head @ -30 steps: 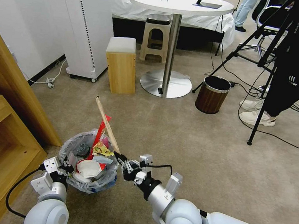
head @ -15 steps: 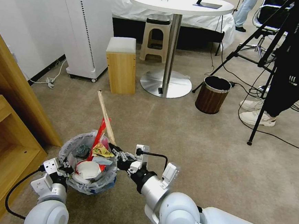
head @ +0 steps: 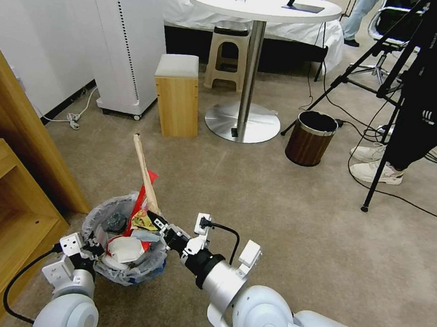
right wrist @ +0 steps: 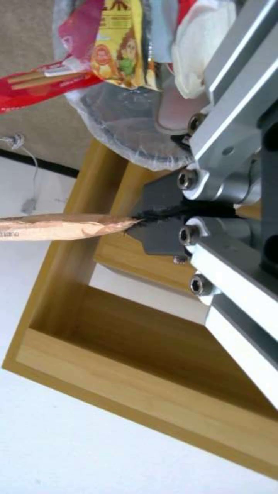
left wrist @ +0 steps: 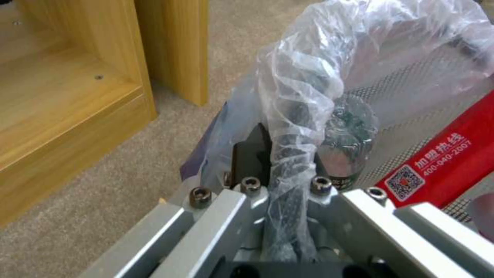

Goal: Pick up the trash bin and place the garbage on the floor into it.

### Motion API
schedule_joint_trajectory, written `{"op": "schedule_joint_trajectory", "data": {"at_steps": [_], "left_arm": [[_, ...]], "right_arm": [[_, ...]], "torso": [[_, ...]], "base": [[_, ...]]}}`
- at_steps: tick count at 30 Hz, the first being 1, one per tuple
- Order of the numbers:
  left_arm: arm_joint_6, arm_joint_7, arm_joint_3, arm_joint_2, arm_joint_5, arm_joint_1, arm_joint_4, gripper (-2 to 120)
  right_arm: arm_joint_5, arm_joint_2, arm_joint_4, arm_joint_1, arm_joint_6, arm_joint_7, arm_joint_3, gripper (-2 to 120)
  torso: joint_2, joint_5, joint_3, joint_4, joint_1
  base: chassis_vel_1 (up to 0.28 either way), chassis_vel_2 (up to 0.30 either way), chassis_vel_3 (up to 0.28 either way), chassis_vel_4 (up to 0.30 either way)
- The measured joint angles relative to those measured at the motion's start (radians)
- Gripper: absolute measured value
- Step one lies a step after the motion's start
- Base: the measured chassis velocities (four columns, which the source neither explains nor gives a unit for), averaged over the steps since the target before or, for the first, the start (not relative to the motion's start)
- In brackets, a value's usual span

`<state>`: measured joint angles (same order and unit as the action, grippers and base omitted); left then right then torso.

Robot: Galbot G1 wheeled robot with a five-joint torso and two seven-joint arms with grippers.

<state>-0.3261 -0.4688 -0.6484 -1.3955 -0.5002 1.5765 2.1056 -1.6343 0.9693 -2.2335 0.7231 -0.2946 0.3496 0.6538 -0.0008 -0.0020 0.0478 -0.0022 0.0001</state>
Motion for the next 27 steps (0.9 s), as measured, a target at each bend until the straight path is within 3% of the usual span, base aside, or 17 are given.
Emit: {"op": "schedule_joint_trajectory", "data": {"at_steps": [9, 17, 23, 27], "left_arm": [[0.001, -0.001, 0.004, -0.007, 0.002, -0.002, 0.001, 1], [0.004, 0.002, 0.018, -0.012, 0.002, -0.016, -0.002, 1], [0.005, 0.006, 0.025, -0.022, 0.008, -0.015, 0.001, 1], [0.007, 0.007, 0.024, -0.027, 0.011, -0.01, 0.005, 1]], "right_arm": [[0.096, -0.01, 0.06, -0.011, 0.004, -0.005, -0.003, 0], [0.396, -0.063, 0.21, -0.092, 0.085, -0.033, -0.046, 0], [0.646, -0.11, 0.275, -0.145, 0.141, -0.022, 0.022, 0], [0.741, -0.115, 0.323, -0.152, 0.135, -0.04, 0.034, 0]], "torso": [[0.0, 0.0001, 0.0, 0.0001, 0.0], [0.0, 0.0003, 0.0, 0.0, 0.0], [0.0, 0.0001, 0.0, 0.0001, 0.0], [0.0, 0.0002, 0.0, -0.0001, 0.0]], "base": [[0.0, 0.0, 0.0, 0.0], [0.0, 0.0, 0.0, 0.0], [0.0, 0.0, 0.0, 0.0], [0.0, 0.0, 0.0, 0.0]]}}
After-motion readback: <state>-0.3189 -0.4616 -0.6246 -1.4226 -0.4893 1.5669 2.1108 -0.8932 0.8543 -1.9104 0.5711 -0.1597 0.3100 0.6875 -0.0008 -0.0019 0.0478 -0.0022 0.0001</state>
